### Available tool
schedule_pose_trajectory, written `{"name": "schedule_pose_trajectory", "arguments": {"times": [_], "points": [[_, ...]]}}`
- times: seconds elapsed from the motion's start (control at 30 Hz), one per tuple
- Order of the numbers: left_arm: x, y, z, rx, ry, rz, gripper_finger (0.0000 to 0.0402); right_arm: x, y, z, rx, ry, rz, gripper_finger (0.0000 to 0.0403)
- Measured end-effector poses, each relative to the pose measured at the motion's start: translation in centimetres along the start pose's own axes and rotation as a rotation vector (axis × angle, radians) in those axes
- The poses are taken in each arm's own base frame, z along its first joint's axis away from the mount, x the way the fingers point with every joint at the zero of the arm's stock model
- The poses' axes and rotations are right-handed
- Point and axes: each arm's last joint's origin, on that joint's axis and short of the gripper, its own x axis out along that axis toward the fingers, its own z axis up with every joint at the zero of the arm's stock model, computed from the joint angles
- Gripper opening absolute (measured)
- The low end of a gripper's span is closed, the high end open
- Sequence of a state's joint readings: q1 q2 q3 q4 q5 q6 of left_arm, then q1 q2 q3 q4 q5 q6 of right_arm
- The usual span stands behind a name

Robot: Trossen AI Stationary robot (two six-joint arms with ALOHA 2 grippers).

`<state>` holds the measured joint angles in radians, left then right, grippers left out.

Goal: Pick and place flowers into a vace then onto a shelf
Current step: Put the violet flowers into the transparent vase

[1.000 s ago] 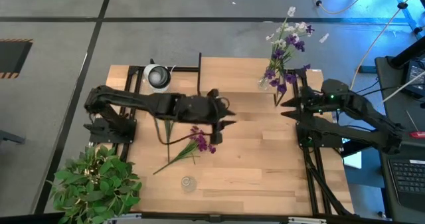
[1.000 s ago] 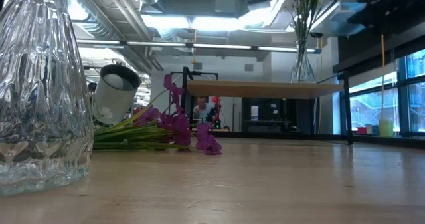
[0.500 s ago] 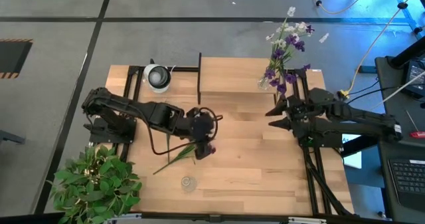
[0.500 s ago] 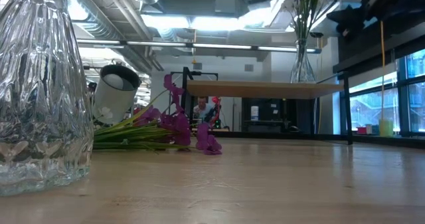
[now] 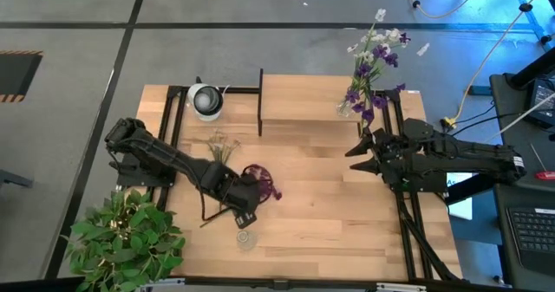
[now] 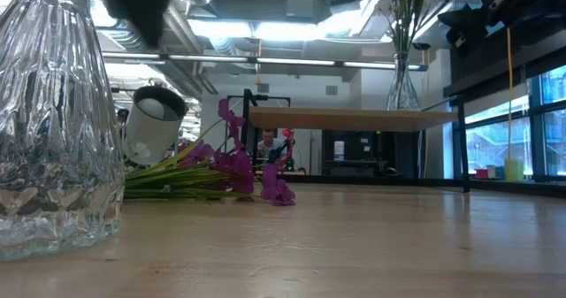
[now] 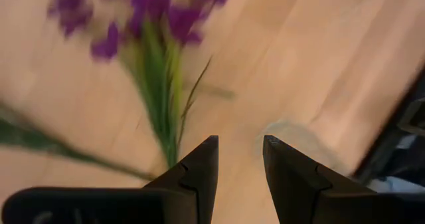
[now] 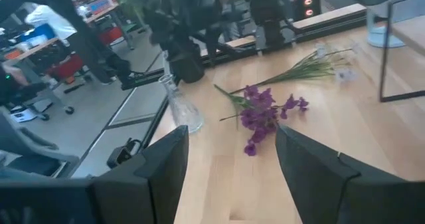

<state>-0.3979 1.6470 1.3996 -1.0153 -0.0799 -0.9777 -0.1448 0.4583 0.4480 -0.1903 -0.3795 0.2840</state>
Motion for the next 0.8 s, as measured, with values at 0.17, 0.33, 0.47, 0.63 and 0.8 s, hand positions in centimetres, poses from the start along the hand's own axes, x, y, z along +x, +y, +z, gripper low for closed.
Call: {"name": "schedule_pose_trajectory", "arguments": {"times": [0.17,0.33,0.47,0.63,0.8], "points": [[2.4,0.8,-2.2,-0.077,0.050,0.072,0.0113,0.0,-0.2,0.0,0.003,-0.018,-0.062,0.0228],[4.7,0.6,-3.2,-0.075,0.063,0.112,0.0113,0.1,-0.3,0.1,0.005,-0.024,-0.103,0.0228],[6.3,0.5,-3.1,-0.077,0.097,0.145,0.0113,0.3,-0.5,0.0,0.025,-0.015,-0.123,0.0228],[8.0,0.6,-2.6,-0.125,0.165,0.156,0.0114,0.8,-0.8,-0.2,0.049,0.009,-0.134,0.0228],[8.0,0.9,-2.3,-0.153,0.175,0.165,0.0114,1.2,-1.0,-0.4,0.081,0.036,-0.143,0.0228]]}}
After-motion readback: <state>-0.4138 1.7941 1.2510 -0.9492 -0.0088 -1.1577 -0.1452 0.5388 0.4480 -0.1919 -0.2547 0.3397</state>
